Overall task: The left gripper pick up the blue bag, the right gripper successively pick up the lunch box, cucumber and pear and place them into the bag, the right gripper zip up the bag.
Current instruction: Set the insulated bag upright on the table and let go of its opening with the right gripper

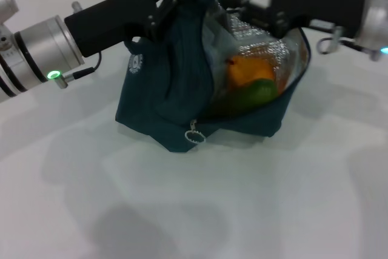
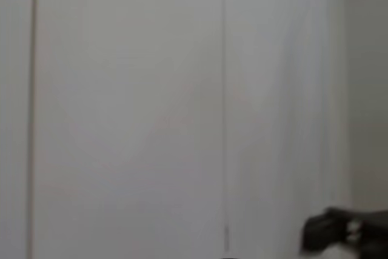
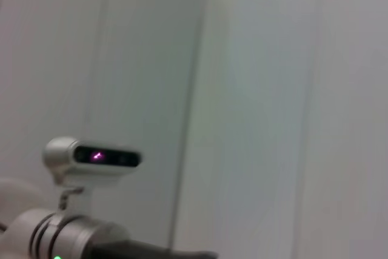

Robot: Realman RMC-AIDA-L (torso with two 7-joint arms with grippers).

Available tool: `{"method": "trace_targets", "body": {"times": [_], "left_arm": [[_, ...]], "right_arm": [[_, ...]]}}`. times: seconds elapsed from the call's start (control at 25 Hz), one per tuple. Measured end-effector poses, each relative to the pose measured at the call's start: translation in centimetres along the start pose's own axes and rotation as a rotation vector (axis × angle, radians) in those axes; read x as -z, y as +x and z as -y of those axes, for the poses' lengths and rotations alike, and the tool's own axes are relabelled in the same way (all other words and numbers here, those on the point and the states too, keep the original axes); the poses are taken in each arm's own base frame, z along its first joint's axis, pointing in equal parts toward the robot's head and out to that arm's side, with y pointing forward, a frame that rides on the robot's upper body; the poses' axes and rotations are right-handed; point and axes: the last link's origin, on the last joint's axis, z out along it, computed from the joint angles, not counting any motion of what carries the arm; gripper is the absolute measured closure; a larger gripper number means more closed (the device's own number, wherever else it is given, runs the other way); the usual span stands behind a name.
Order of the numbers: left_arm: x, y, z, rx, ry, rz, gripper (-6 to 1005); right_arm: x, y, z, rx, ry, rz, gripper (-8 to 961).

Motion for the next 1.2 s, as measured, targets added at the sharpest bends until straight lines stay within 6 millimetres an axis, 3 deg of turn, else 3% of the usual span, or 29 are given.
{"method": "trace_targets", "body": {"times": [0.08,0.36,0.52,0.68,0.76,1.2], "left_arm": [[0.0,-0.4,0.7,0.001,0.047,0.026,960],[0.2,-1.3,1.4,-0.016,0.111,0.077,961],[0.0,-1.9,1.5,-0.014,0.129,0.096,961],[-0.2,-2.4,1.4,-0.002,0.132,0.107,962],[-0.3,-2.5,1.2,-0.003,0.124,0.110,962],[-0.6,-2.9,0.7,0.010,0.105,0.118,957]], "right_arm": [[2.1,0.0,0.1,-0.001,0.046,0.032,601],[11.8,1.7,-1.2,-0.115,0.132,-0.078,492],[14.0,3.6,-3.2,-0.207,0.081,-0.209,430],[13.3,5.4,-4.6,-0.254,0.007,-0.316,422],[11.9,6.2,-4.9,-0.259,-0.015,-0.350,424],[5.1,7.9,-4.0,-0.181,-0.078,-0.442,467]]}}
